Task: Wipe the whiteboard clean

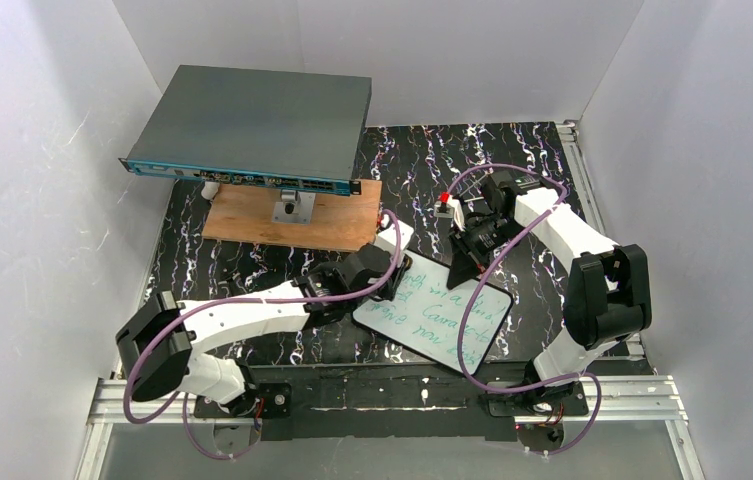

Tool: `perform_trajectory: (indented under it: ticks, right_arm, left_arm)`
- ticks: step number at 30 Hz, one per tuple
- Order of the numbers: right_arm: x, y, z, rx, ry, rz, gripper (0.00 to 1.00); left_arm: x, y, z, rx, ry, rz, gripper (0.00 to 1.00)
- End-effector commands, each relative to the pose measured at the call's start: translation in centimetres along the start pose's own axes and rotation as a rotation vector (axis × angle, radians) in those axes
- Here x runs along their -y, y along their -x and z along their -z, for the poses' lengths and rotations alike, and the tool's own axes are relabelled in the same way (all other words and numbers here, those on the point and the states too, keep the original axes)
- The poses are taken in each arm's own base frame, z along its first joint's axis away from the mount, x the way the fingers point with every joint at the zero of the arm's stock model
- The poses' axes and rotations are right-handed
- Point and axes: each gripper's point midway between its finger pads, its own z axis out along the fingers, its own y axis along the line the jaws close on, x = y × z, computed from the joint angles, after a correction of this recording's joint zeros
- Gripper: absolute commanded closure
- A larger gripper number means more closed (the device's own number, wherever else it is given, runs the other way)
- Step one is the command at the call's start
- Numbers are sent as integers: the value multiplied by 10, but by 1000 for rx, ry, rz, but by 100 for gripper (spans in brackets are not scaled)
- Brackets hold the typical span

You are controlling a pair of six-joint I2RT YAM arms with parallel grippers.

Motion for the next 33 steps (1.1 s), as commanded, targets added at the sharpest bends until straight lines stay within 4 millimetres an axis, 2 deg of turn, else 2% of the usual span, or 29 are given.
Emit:
perform_trajectory:
  ticks: [1,4,9,11,17,22,24,28,33]
  right_arm:
    - [-6,15,2,60,11,108,99]
    - [-7,15,2,60,10,110,99]
    - [-7,15,2,61,11,110,99]
    - [-7,15,2,61,10,111,99]
    - [-7,15,2,62,10,111,99]
    - [-7,15,2,60,11,111,99]
    - [-7,15,2,61,11,110,99]
    - [-7,15,2,61,11,109,99]
    - [-8,15,2,62,12,112,99]
  left_arm:
    - [-14,0,-1,-70,116,-76,100]
    - [-33,-7,0,-113,213,-104,100]
    - [-62,-9,9,-139,283,-30,100]
    - [-64,-12,10,-147,275,-20,100]
    - [-43,-20,8,-162,144,-1,100]
    - [4,-23,10,-139,-113,-88,100]
    - [11,-29,8,-160,-131,-107,100]
    - [-6,-35,3,-185,-17,-106,100]
    - [-58,-40,12,-199,287,-85,100]
